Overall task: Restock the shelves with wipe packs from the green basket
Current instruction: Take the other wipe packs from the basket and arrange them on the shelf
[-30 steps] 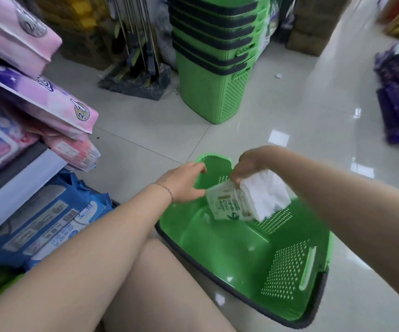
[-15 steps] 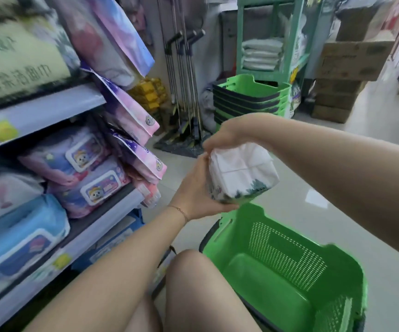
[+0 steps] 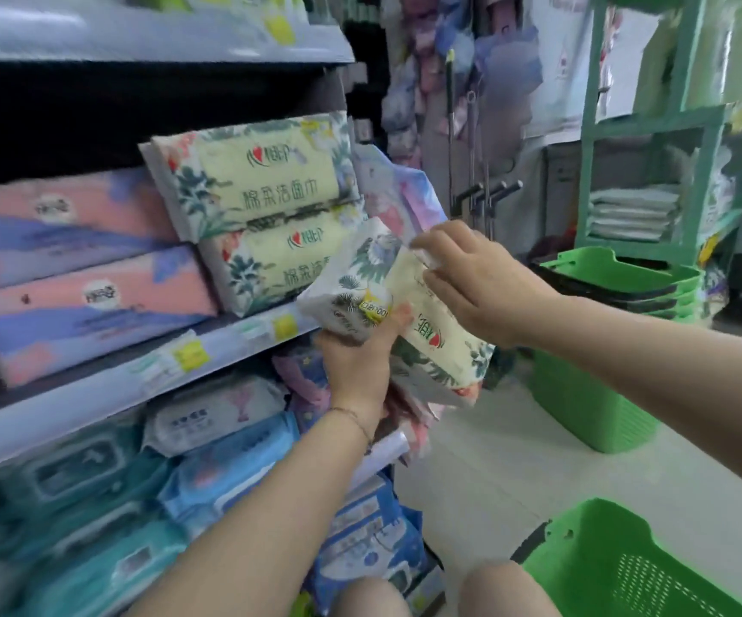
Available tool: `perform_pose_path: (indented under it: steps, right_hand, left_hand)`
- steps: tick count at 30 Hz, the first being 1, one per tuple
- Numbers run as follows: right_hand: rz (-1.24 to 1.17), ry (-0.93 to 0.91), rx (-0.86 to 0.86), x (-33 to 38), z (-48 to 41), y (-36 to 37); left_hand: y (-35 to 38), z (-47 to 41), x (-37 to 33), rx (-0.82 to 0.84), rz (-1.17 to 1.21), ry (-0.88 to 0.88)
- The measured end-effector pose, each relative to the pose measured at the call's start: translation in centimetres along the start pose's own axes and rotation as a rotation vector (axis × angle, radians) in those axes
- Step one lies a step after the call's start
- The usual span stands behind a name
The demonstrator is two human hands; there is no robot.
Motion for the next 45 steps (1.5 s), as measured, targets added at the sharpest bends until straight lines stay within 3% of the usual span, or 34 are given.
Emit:
perform_pose_path:
  steps: [5,9,13,18,25,29,33,36,41,45]
  right_hand:
    - [0.188,-0.061,0.058,2.6,0.1,-0.1]
    - [0.205,-0.094,0.019,4.3,-1.4,-0.6]
    - [0.08,-0.16,-0.003,5.6,-2.9,-1.8]
    - [-0.172,-0.21,-0.058,7.5,-4.6,-3.3]
    - [-0.328,-0.307,-0.016,11.9,-8.5,-5.3]
    - [-0.42,-0.351,0.021,14.6,-10.0,-5.1]
    - [-0.498,-0.384,0.053,17.0,-10.4,-3.8]
    - [-0.468,-0.407,0.013,17.7,-10.5,-2.4]
    - [-0.304,-0.405,-0.367,18.6,-11.0,-1.3]
    - [-0.138,-0.431,-0.293,19.9,-11.4,-0.1]
  left_hand:
    - [-2.4,-0.9,-5.8,-0.139,0.105,-0.077]
    - [-4.0,-0.9,-9.3,-0.11,0.136,-0.102]
    - [-5.9,-0.6,-11.2,-0.05,0.13,-0.085]
    - [-8.8,-0.2,-13.5,-0.08,0.188,0.061]
    - [-14.6,-0.6,-17.7,-0.207,0.326,0.243]
    - [-18.7,0.0,-19.3,-0.185,0.254,0.302]
    - [-21.7,0.5,-19.8,-0.271,0.191,0.323]
    - [-23.1,0.6,-19.9,-0.319,0.175,0.341]
    - [-24.1,0.1,-19.7,-0.457,0.229,0.342]
    - [-24.1,-0.7,-19.7,-0.545,0.329,0.316]
Point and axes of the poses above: each hand's wrist, its own z-axis away from the middle knuckle, its own y-axis out of the palm, x = y × z, the point moved 2 cm from there along -z, towards the middle knuckle, and after that the axes turned 4 degrees about y, right-handed, at the moved point
